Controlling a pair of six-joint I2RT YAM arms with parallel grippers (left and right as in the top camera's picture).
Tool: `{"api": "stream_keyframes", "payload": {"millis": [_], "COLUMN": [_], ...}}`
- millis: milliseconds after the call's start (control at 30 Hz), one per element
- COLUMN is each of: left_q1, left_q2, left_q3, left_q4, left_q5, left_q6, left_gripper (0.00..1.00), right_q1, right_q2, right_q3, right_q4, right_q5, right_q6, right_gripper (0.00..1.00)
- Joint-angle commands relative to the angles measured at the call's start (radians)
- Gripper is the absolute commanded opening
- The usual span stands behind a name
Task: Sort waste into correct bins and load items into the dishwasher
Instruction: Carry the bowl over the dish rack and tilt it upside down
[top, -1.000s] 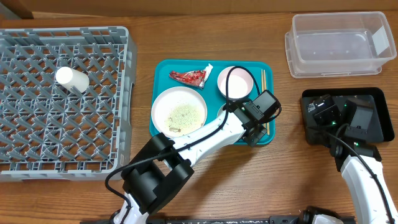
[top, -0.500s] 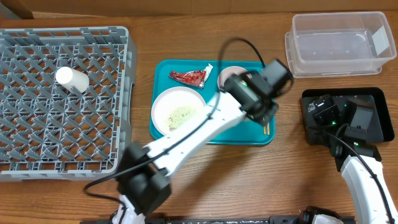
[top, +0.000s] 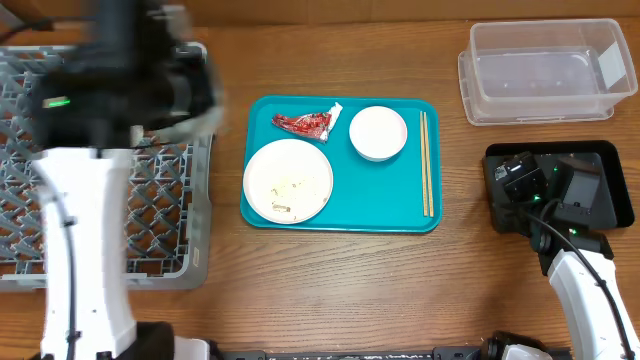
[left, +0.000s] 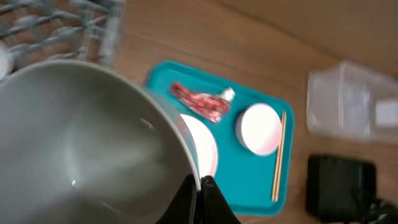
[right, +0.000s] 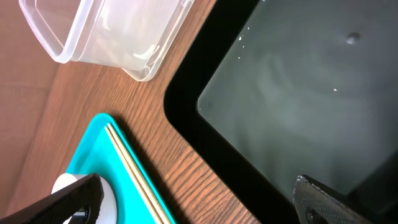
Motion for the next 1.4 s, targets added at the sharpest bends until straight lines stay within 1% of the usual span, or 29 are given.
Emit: {"api": "stream_keyframes", "payload": {"millis": [0,67,200,300,467,567,733,800,933,1033,1100,1233,1367], "left_q1": [0.184,0.288,0.43,0.504,0.603,0.646,0.694,0.705,0.725,0.743,0.745,0.746,0.749], "left_q2": [0.018,0.046,0.121,0.186,0.329,0.405,0.481,0.496,0.501,0.501,0.501,0.501,0.501], "left_q3": [-0.013,-0.032,-0.098,-0.173,-0.227,-0.227,-0.227,-0.227,-0.227,-0.228,-0.229,-0.23,-0.23], "left_q4": [-0.03,-0.064,-0.112,-0.09,-0.088,-0.105,-0.12,-0.119,-0.112,-0.106,-0.093,-0.07,-0.037], "left_q5": [0.333,0.435,0.526,0.567,0.808,0.876,0.886,0.886,0.88,0.85,0.824,0.818,0.724], "left_q6": [0.154,0.24,0.364,0.399,0.517,0.564,0.663,0.679,0.679,0.688,0.69,0.689,0.634], "left_gripper": [0.04,0.04,0.04,0.04,0.04,0.04,0.04,0.04,0.04,0.04,0.04,0.04,0.04], "right_q1": [-0.003,-0.002,-0.002,-0.002,-0.003,-0.003,-0.002,-0.003,-0.003,-0.003,-0.002,-0.002,-0.002], "right_q2": [-0.01,-0.01,-0.01,-0.01,-0.01,-0.01,-0.01,-0.01,-0.01,-0.01,-0.01,-0.01,-0.01], "right_q3": [0.025,0.025,0.025,0.025,0.025,0.025,0.025,0.025,0.025,0.025,0.025,0.025,0.025], "right_q4": [0.006,0.006,0.006,0.006,0.006,0.006,0.006,0.006,0.006,0.006,0.006,0.006,0.006], "right_q5": [-0.002,-0.002,-0.002,-0.002,-0.002,-0.002,-0.002,-0.002,-0.002,-0.002,-0.002,-0.002,-0.002], "right_q6": [0.0,0.0,0.0,0.0,0.0,0.0,0.0,0.0,0.0,0.0,0.0,0.0,0.0], "right_gripper": [1.0,1.0,1.0,1.0,1.0,1.0,1.0,1.0,1.0,1.0,1.0,1.0,1.0]}}
